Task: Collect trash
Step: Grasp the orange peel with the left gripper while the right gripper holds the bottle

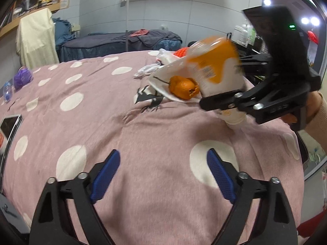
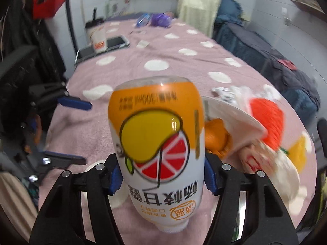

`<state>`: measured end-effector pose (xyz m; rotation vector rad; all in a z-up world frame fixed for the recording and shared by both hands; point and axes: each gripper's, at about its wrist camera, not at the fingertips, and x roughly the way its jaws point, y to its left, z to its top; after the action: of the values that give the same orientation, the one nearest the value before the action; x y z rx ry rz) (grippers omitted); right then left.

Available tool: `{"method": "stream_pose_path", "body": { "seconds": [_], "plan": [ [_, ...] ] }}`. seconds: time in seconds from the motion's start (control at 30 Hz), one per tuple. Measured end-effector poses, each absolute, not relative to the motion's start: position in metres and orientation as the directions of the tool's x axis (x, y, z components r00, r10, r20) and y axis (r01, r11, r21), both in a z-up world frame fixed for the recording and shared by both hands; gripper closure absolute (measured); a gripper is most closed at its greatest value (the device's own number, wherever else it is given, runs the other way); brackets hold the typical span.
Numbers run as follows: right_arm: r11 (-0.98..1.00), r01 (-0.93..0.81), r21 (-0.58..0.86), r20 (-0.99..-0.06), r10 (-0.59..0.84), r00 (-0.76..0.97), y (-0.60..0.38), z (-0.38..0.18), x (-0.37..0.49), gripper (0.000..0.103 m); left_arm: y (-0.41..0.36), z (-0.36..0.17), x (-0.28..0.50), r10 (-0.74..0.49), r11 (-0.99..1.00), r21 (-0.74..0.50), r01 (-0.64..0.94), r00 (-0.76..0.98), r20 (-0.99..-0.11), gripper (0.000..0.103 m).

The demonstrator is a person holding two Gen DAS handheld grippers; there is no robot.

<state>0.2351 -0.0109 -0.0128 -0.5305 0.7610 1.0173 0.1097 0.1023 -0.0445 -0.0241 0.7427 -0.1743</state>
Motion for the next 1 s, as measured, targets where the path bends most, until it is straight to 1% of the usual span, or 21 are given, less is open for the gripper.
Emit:
{"method": "stream_pose_path", "body": {
  "seconds": [0.07,0.1,0.2,0.27,0.37,0.57,0.7,0.8,0.83,0.9,1.0],
  "plan": [
    [0.516,-0.856,-0.04,-0.738,0.563,0.373,-0.036,-0.003,0.232,0.041,0.094,-0.042,0.123,-0.172,0.983,-0.07,0.171,0.713,-0.68,0.035],
    [0.545,-0.837,-0.033,-0.725,0.564,0.396,-0.046,0.001,0.23,0.041,0.089,-0.041,0.13,-0.186,0.979,-0.072,0.189,0.707,-0.683,0.036],
    [0.626,-0.78,0.003,-0.68,0.573,0.457,-0.08,0.011,0.222,0.041,0.076,-0.039,0.15,-0.209,0.972,-0.069,0.223,0.697,-0.686,0.037],
    [0.671,-0.742,0.002,-0.657,0.56,0.505,-0.096,0.015,0.218,0.041,0.069,-0.037,0.165,-0.213,0.97,-0.067,0.234,0.687,-0.694,0.037],
    [0.72,-0.693,0.022,-0.627,0.55,0.552,-0.117,0.02,0.209,0.041,0.064,-0.035,0.189,-0.253,0.964,-0.12,0.239,0.666,-0.702,0.037],
    [0.768,-0.639,0.04,-0.593,0.533,0.603,-0.139,0.02,0.188,0.041,0.057,-0.041,0.233,-0.212,0.976,-0.124,0.18,0.649,-0.73,0.038],
    [0.789,-0.612,0.052,-0.579,0.523,0.626,-0.152,0.02,0.176,0.041,0.051,-0.045,0.243,-0.203,0.978,-0.116,0.176,0.637,-0.743,0.039],
    [0.809,-0.579,0.095,-0.574,0.52,0.632,-0.163,0.017,0.172,0.041,0.044,-0.048,0.25,-0.197,0.978,-0.103,0.183,0.629,-0.752,0.039],
    [0.815,-0.57,0.104,-0.573,0.517,0.636,-0.166,0.016,0.171,0.041,0.042,-0.049,0.253,-0.192,0.978,-0.097,0.183,0.626,-0.756,0.043],
    [0.833,-0.542,0.108,-0.569,0.499,0.654,-0.171,0.014,0.169,0.041,0.039,-0.051,0.256,-0.176,0.981,-0.084,0.173,0.63,-0.757,0.044],
    [0.846,-0.516,0.134,-0.561,0.495,0.664,-0.18,0.012,0.168,0.041,0.039,-0.05,0.256,-0.158,0.985,-0.07,0.159,0.644,-0.749,0.048]
  ]
}}
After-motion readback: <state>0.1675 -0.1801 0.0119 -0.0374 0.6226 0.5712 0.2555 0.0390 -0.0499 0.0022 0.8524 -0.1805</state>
